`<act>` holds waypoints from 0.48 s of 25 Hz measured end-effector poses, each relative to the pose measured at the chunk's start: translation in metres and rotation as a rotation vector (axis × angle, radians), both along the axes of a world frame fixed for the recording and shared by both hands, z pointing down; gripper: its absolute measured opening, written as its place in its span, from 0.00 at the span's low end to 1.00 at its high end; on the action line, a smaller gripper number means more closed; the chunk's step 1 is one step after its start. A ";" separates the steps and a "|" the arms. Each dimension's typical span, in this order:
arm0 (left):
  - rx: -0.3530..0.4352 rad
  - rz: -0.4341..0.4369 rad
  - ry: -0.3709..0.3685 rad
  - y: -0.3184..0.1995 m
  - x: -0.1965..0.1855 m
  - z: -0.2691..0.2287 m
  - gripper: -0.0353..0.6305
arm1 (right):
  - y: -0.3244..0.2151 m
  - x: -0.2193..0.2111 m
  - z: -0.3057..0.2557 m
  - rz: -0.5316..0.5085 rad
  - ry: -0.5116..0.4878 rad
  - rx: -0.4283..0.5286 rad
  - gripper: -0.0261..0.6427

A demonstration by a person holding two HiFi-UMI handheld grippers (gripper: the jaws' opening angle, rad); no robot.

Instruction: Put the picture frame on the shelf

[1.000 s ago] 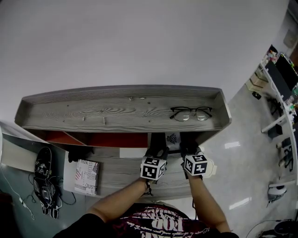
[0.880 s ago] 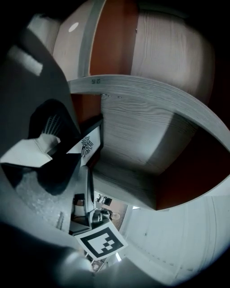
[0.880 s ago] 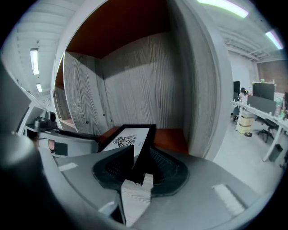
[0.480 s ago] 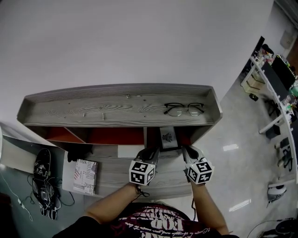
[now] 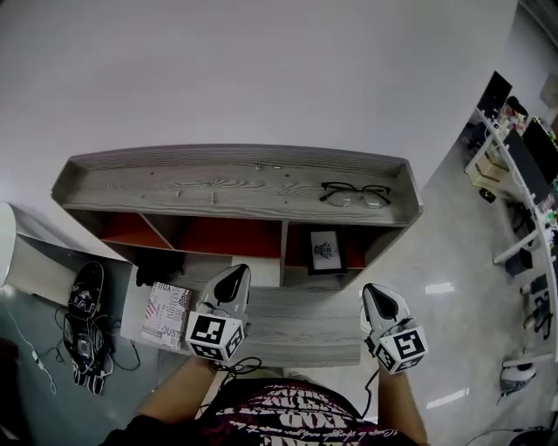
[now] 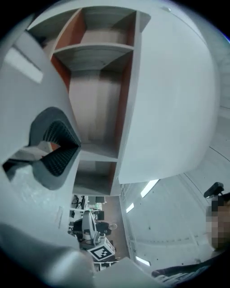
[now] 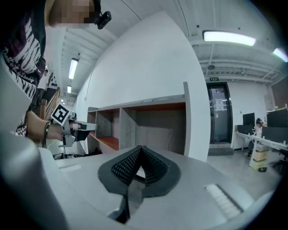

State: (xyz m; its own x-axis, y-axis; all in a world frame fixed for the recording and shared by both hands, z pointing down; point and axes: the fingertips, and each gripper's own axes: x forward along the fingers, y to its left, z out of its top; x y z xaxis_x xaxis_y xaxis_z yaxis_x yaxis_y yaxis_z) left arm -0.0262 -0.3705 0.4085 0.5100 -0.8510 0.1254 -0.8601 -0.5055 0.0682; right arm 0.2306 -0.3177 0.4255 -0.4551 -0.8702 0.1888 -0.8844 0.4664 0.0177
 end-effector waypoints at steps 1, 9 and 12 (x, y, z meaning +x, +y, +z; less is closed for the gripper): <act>0.020 -0.013 -0.005 0.005 -0.007 -0.009 0.05 | 0.004 -0.001 -0.007 -0.008 0.000 0.012 0.08; 0.066 -0.081 0.016 0.054 -0.047 -0.046 0.05 | 0.030 -0.005 -0.055 -0.049 -0.003 0.082 0.08; 0.079 -0.114 0.017 0.074 -0.062 -0.060 0.05 | 0.044 -0.003 -0.069 -0.062 -0.016 0.099 0.08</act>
